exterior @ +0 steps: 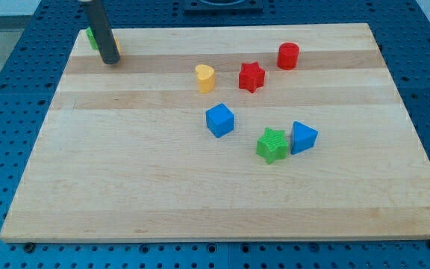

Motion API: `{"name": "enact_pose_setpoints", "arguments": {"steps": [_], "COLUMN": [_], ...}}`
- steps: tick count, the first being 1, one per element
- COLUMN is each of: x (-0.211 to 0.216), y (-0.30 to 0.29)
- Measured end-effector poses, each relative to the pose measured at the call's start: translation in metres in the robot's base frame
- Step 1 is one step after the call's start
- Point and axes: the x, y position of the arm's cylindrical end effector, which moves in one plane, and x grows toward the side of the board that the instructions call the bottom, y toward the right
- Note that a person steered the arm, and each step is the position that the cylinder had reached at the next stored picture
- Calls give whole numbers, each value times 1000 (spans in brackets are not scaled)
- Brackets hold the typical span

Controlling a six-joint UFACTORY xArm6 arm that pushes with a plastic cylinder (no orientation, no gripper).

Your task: Drag the yellow heart into the yellow hexagon

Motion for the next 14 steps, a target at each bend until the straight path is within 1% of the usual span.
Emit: {"name": "enact_pose_setpoints", "arguments": {"steps": [1,3,4,5,7,9,12,13,14], "x": [25,80,88,87,74,54,17,3,0], "y": [36,128,170,194,201,186,135,135,149]}}
